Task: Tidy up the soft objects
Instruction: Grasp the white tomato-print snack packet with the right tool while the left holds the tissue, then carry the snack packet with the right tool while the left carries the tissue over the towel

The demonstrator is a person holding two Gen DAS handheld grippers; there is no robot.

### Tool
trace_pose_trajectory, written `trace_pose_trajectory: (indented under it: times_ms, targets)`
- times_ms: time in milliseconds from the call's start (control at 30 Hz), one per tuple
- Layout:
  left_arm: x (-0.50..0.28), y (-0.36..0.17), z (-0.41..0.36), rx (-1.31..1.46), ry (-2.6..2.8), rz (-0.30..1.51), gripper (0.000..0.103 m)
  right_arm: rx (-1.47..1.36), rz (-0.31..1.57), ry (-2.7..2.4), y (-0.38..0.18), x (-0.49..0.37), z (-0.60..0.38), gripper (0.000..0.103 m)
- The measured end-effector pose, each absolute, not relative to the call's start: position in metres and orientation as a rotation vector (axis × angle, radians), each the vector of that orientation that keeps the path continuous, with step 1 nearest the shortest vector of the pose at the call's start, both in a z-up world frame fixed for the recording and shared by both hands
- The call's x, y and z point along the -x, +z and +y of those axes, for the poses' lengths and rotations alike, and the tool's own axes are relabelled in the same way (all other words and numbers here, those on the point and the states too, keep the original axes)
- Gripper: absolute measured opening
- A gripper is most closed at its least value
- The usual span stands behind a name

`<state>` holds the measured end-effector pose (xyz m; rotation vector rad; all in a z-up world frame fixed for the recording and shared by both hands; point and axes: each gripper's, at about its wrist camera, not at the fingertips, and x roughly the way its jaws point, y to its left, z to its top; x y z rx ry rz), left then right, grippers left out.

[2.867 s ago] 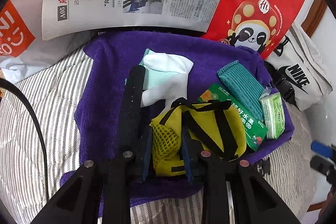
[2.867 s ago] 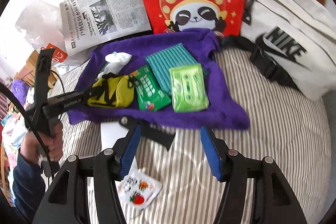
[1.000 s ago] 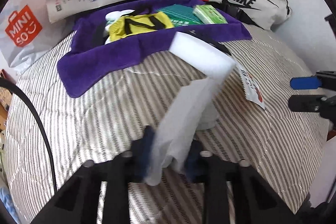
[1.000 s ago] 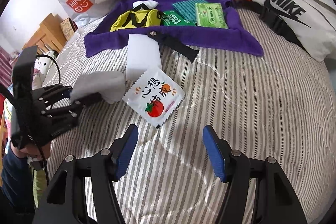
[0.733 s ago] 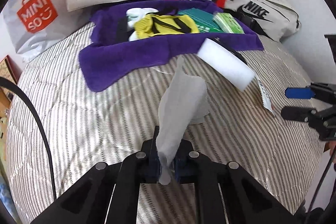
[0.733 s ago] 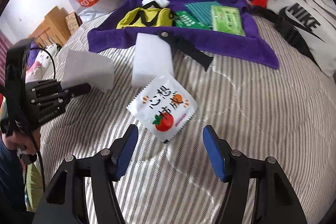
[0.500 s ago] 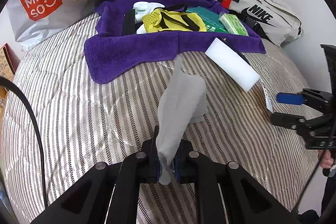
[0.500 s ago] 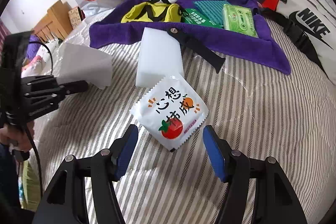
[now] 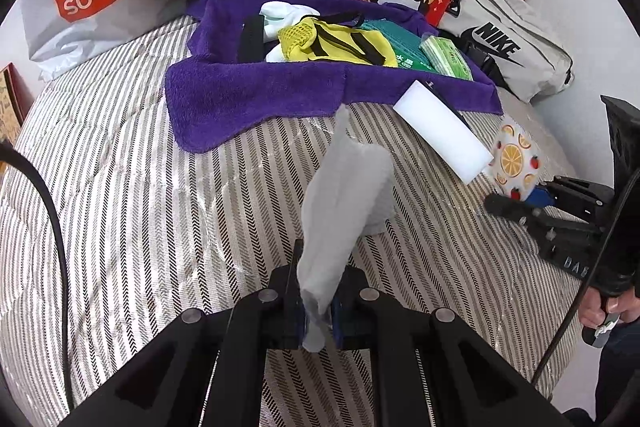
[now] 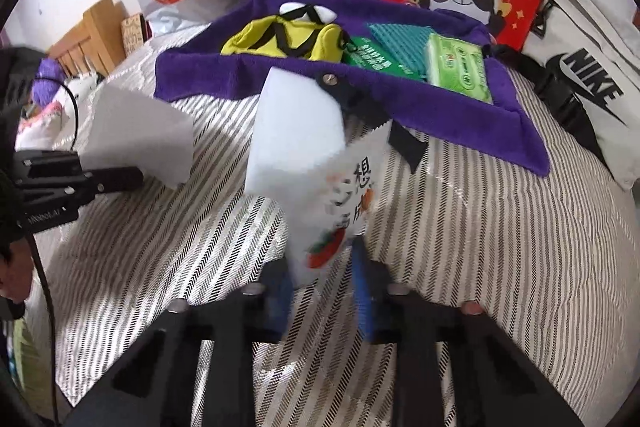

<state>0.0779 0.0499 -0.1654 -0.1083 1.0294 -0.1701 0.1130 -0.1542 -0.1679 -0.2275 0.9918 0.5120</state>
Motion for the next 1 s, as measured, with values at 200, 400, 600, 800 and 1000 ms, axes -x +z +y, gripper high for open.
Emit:
trace_pose_trajectory:
  times_ms: [200, 400, 600, 800, 1000]
  targets:
    - [-0.076, -0.165, 0.053, 0.132, -0.173, 1.024, 0.01, 0.142, 1.001, 0.517, -0.159, -0.12, -0.171, 0.011]
    - [-0.075, -0.165, 0.057, 0.164, -0.173, 1.02, 0.01, 0.09, 1.023, 0.507, -0.161, -0.127, -0.179, 0.006]
    - [-0.073, -0.164, 0.059, 0.189, -0.186, 1.019, 0.009, -0.022, 1.048, 0.532, -0.16, -0.135, -0.184, 0.004]
    - [-0.073, -0.156, 0.06, 0.201, -0.188, 1.008, 0.009, -0.004, 1.042, 0.523, -0.152, -0.13, -0.187, 0.004]
    - [-0.076, -0.149, 0.059, 0.217, -0.203, 0.993, 0.009, -0.013, 1.05, 0.484, -0.148, -0.131, -0.205, 0.004]
